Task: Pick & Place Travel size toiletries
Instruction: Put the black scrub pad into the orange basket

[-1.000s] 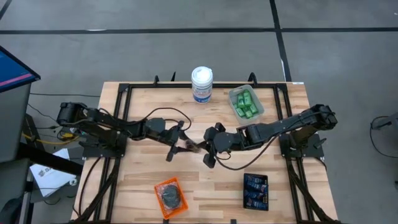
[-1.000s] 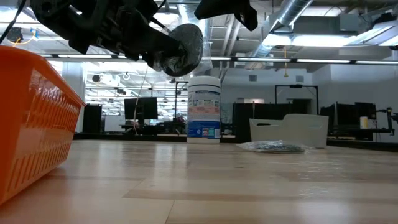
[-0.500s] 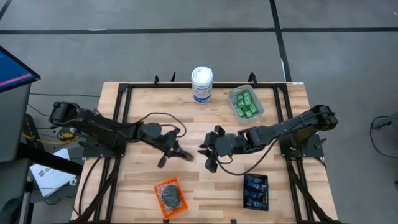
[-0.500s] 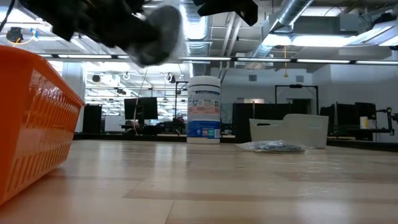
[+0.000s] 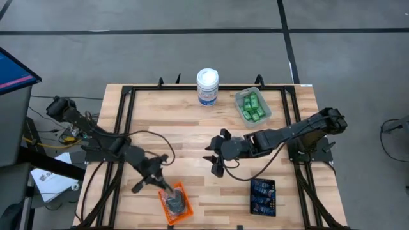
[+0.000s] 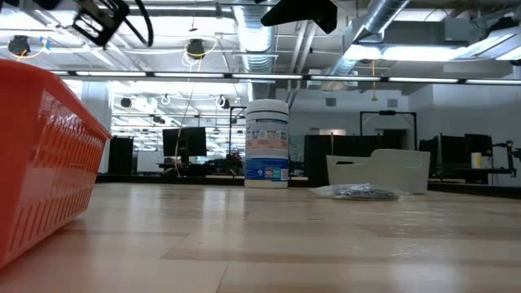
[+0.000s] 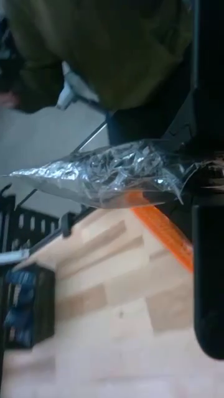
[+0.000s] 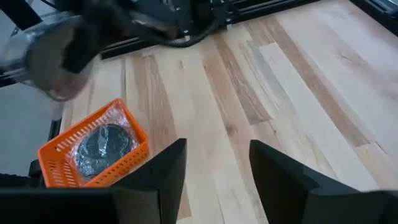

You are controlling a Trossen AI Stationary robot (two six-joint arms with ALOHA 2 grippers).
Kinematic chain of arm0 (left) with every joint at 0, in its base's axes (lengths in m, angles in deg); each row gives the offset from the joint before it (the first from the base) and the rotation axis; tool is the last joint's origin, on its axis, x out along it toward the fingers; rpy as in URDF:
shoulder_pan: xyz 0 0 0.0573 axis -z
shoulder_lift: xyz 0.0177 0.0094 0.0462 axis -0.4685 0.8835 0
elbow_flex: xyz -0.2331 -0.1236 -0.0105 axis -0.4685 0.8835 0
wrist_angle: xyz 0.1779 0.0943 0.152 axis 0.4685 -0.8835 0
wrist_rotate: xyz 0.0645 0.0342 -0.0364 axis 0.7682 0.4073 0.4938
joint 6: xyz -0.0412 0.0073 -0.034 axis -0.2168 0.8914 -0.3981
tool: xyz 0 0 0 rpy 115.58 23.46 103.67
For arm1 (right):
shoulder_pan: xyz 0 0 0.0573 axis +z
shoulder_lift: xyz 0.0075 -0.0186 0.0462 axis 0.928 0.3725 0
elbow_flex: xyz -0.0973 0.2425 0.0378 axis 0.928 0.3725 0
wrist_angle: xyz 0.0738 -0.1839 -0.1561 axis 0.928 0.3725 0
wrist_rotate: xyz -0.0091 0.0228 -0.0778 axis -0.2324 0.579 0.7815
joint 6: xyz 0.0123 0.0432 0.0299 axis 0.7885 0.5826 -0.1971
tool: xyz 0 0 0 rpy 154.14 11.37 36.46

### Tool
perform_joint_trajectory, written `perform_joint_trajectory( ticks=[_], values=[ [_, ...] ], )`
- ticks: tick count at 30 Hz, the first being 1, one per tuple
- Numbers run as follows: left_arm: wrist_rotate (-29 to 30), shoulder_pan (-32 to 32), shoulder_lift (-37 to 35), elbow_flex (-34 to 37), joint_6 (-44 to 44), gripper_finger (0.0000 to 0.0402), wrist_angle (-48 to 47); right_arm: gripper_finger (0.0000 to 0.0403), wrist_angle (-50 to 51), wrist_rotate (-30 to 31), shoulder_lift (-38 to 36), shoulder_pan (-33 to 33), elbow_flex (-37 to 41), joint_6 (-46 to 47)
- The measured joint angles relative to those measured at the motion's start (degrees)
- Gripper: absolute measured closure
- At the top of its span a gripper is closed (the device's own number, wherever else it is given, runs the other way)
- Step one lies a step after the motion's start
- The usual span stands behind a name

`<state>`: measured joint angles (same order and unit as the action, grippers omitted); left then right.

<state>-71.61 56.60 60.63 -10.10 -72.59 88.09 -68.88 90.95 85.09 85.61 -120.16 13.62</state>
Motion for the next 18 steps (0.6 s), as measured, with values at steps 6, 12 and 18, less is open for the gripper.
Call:
perform_joint_trajectory(
  ticks=[6, 12, 18],
  values=[
    [1.0, 4.4, 4.8, 0.0, -1.4, 0.0379, 0.2, 0.0241, 0.0, 0.0, 0.0, 0.0, 0.0, 0.1],
    [-0.1, 4.8, 10.3, 0.0, -3.0, 0.0378, 5.7, 0.0254, 0.0, 0.0, 0.0, 0.0, 0.0, 0.2],
    [-2.3, 4.8, 13.8, 0.0, -6.9, 0.0377, 6.6, 0.0266, 0.0, 0.0, 0.0, 0.0, 0.0, 0.2]
  ],
)
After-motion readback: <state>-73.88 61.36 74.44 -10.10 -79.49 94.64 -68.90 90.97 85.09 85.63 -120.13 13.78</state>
